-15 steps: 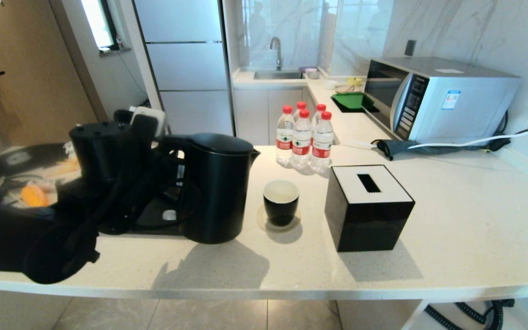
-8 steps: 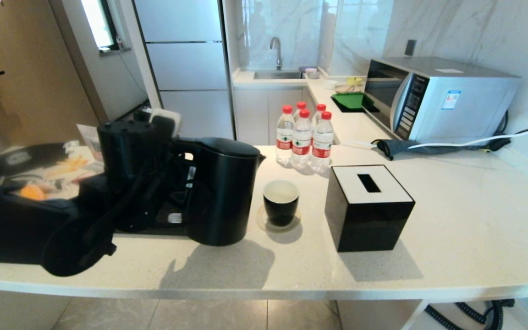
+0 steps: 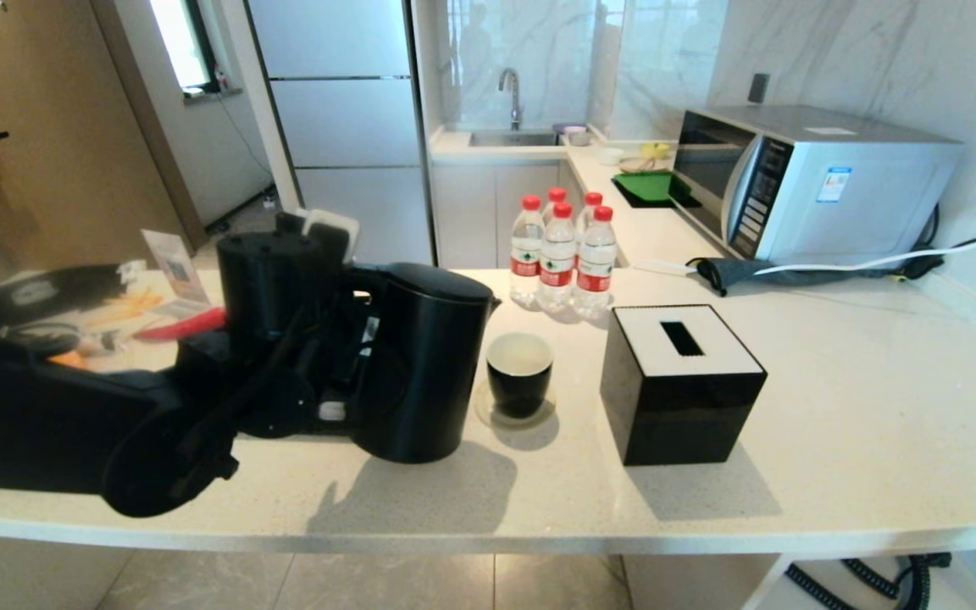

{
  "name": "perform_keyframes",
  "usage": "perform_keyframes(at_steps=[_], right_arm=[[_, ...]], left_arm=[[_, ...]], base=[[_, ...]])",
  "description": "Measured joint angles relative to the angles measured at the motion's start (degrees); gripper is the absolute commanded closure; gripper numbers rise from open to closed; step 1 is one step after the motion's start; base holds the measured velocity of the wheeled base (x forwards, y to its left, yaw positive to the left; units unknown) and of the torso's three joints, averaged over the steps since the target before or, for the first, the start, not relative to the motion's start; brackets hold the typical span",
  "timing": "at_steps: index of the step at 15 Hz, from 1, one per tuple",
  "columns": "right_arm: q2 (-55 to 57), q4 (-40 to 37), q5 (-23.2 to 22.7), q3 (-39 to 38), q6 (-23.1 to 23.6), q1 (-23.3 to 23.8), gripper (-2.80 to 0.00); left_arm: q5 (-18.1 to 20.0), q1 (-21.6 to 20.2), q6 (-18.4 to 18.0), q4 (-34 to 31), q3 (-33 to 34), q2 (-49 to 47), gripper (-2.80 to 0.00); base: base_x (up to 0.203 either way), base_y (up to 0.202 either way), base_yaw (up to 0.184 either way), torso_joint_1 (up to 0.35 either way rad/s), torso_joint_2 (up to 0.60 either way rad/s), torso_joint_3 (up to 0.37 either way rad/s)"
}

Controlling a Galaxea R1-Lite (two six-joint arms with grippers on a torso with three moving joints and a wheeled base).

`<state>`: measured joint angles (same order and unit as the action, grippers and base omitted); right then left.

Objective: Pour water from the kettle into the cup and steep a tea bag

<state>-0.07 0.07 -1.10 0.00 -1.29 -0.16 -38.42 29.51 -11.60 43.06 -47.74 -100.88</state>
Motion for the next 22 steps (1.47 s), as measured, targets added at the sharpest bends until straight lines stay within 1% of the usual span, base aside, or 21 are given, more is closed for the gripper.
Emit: perform_keyframes(at_steps=[4,11,15,22], right_arm=[[0.0,0.0,-0.02,0.0,0.0,0.0,0.0],[0.0,0.0,-0.01,0.0,0.0,0.0,0.0],[0.0,0.0,-0.02,0.0,-0.02,0.0,0.0],[0.0,0.0,-0.02,0.0,-0.04,0.0,0.0]], left_arm=[[-0.05,-0.22,-1.57,-0.08,0.04,-0.11,0.0],[-0.1,-0.52,-1.71,-5.35,-2.55,-0.67,0.0],[-0.11,-0.77,-3.69,-7.49,-4.96,-1.06,0.0],[-0.11,-1.49,-7.8,-7.7,-8.34,-2.4,0.0]], base=[[0.0,0.0,0.0,0.0,0.0,0.0],[0.0,0.0,0.0,0.0,0.0,0.0],[0.0,0.0,0.0,0.0,0.0,0.0],[0.0,0.0,0.0,0.0,0.0,0.0]])
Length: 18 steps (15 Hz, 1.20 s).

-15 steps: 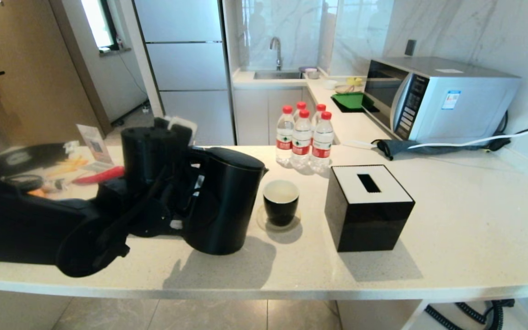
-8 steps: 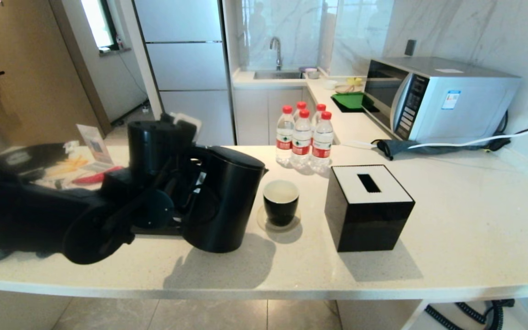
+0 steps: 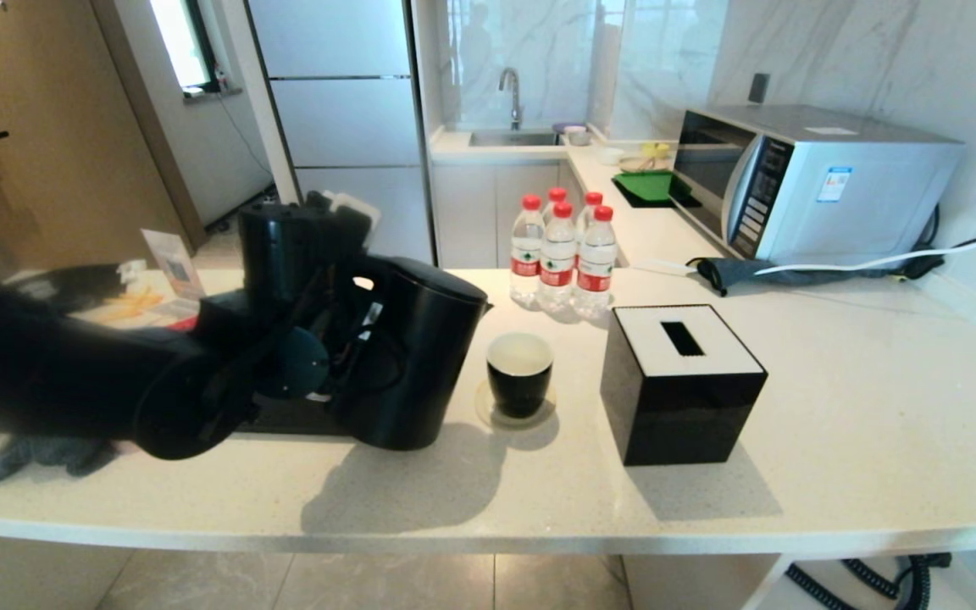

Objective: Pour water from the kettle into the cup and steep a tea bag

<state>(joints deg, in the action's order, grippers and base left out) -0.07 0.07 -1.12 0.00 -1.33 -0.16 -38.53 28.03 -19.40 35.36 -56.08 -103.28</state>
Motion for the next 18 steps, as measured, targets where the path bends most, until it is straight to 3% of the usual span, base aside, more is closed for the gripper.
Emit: perform_keyframes(at_steps=[18], right_arm=[[0.0,0.0,0.02,0.0,0.04,0.0,0.0]], left_arm=[[0.53,1.46,-6.51,0.19,-0.67,-0.55,0.0]], base=[[0.0,0.0,0.0,0.0,0.0,0.0]])
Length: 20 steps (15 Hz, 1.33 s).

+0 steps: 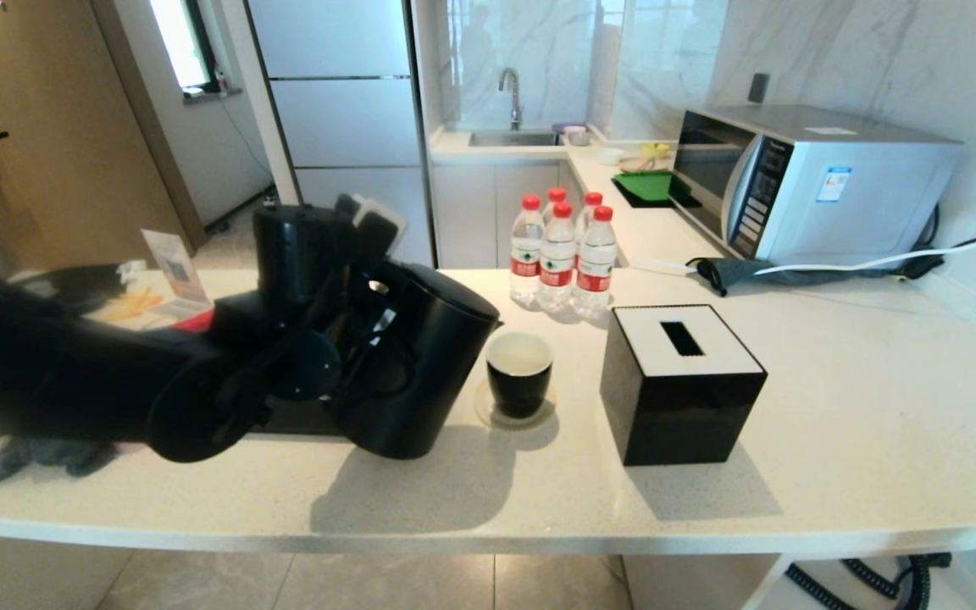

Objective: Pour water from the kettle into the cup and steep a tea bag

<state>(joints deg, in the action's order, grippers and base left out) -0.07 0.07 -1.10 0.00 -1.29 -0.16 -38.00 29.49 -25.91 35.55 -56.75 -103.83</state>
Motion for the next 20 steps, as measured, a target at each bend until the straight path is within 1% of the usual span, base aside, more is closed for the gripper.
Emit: perform_keyframes(at_steps=[7,11,14,18,20], right_arm=[[0.0,0.0,-0.02,0.0,-0.02,0.0,0.0],[0.0,0.0,0.0,0.0,-0.02,0.0,0.0],[0.0,0.0,-0.01,0.0,-0.02,0.0,0.0],[0.0,0.0,0.0,0.0,-0.02,0.0,0.0],[0.0,0.0,-0.02,0.0,-0.02,0.0,0.0]], left_arm=[[0.08,0.05,-3.21,0.26,0.07,-0.13,0.0],[0.0,0.11,-3.58,-0.05,-0.76,-0.5,0.0],[0.08,0.17,-5.52,0.0,-1.82,-0.83,0.0],[0.0,0.39,-6.11,-0.18,-3.31,-1.63,0.0],[0.0,0.44,-7.88,-0.11,-3.75,-1.88,0.0]], base=[[0.0,0.0,0.0,0.0,0.0,0.0],[0.0,0.0,0.0,0.0,0.0,0.0],[0.0,0.0,0.0,0.0,0.0,0.0],[0.0,0.0,0.0,0.0,0.0,0.0],[0.0,0.0,0.0,0.0,0.0,0.0]])
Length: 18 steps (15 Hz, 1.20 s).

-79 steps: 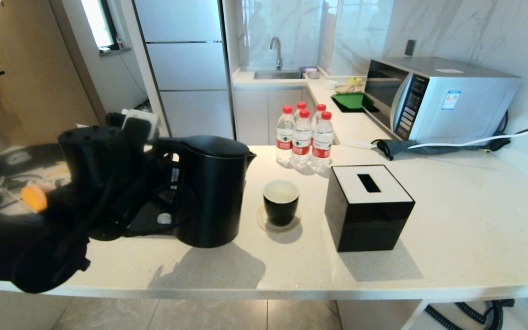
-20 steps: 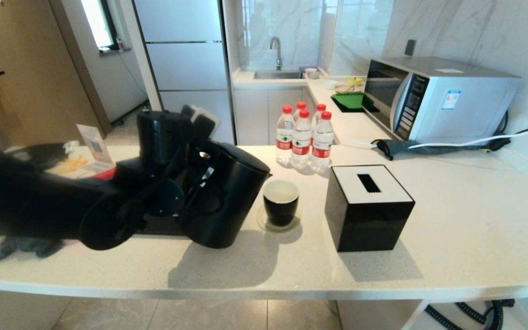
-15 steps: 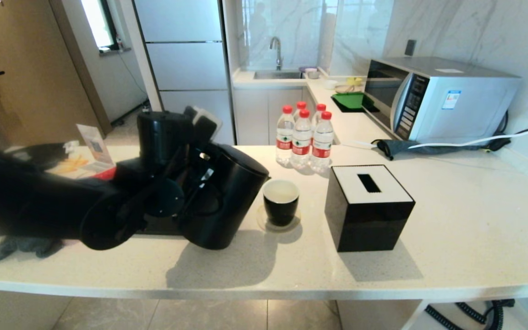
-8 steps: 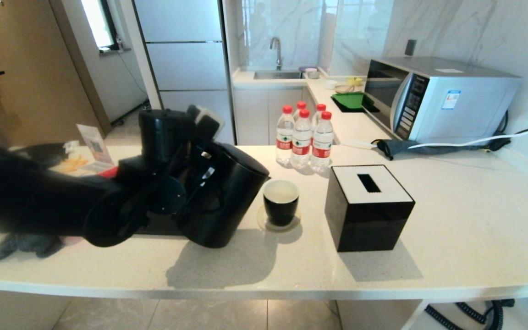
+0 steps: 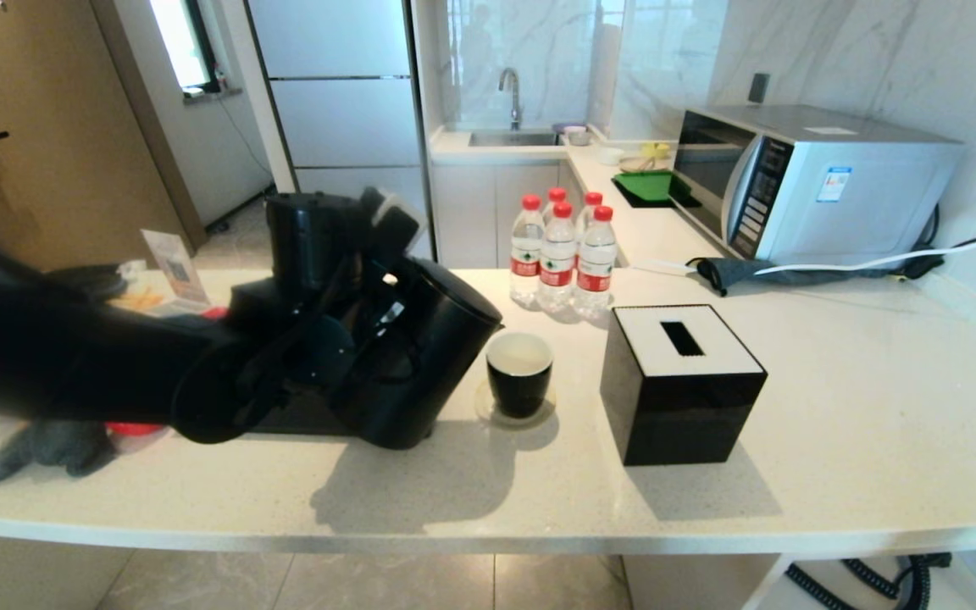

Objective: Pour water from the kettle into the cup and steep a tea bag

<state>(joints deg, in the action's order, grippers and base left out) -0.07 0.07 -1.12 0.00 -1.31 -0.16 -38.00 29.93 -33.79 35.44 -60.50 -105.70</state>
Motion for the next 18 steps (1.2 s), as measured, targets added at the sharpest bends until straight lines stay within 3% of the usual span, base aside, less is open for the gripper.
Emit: perform_keyframes(at_steps=[18], right_arm=[[0.0,0.0,0.02,0.0,-0.01,0.0,0.0]], left_arm=[[-0.04,0.91,-2.95,-0.15,-0.66,-1.01,0.0]], base=[[0.0,0.0,0.0,0.0,0.0,0.0]])
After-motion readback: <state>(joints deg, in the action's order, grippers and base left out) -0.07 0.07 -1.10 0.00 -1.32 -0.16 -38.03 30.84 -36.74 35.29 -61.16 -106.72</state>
